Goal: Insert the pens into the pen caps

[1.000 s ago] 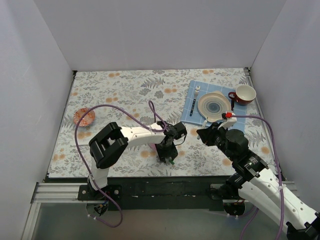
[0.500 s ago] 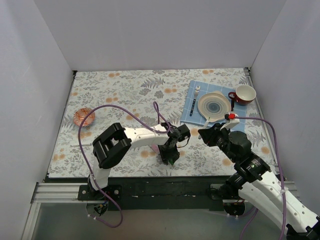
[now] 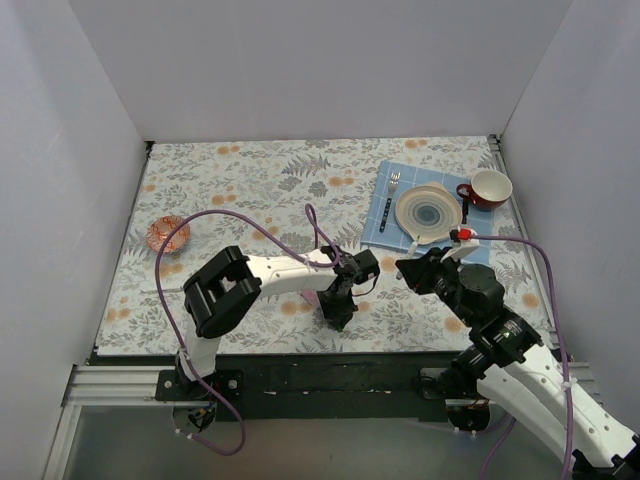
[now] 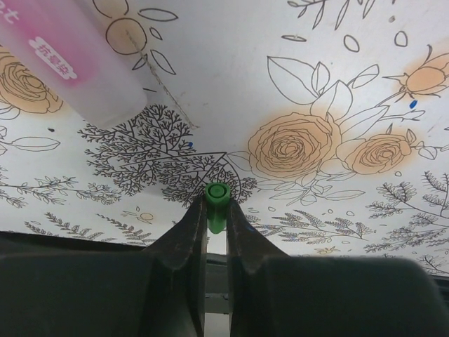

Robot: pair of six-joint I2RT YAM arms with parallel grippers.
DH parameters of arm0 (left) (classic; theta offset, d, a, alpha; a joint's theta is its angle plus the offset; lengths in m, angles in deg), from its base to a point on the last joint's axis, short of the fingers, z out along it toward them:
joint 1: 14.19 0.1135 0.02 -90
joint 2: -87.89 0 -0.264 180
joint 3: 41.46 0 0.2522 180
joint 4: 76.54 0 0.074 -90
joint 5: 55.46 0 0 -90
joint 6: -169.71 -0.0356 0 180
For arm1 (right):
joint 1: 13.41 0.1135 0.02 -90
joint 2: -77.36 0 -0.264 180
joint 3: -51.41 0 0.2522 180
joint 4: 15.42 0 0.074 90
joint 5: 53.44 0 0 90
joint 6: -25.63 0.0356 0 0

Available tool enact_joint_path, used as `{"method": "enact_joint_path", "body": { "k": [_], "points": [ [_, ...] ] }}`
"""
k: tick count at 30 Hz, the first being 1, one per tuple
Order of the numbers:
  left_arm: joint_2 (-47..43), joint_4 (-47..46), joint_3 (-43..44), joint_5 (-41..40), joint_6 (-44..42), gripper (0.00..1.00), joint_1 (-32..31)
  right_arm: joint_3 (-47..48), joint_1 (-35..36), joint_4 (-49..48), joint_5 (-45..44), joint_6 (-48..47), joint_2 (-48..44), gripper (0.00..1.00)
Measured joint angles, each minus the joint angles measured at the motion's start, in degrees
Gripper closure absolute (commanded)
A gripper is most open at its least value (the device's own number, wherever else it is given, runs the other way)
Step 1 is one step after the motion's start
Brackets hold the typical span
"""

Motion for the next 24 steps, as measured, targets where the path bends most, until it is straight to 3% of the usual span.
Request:
{"method": "enact_joint_path", "body": {
  "k": [10,20,24],
  "points": [
    [-3.08,-4.07,-1.88,-6.38,0.26,1.0,-0.96,-5.38,0.0,-1.92,7.69,1.14,2.56,0.99],
    [-26.32,-22.16,-15.52,-17.7,0.76,1.0,-0.87,-18.36,-0.04,-13.2,25.55,5.44,-2.14,0.99],
    [-32.76,-29.05,-17.46,-21.9,0.63,1.0,-0.87,-19.96,-0.04,-21.03,31.52,7.04,0.42,0.99]
  ]
}}
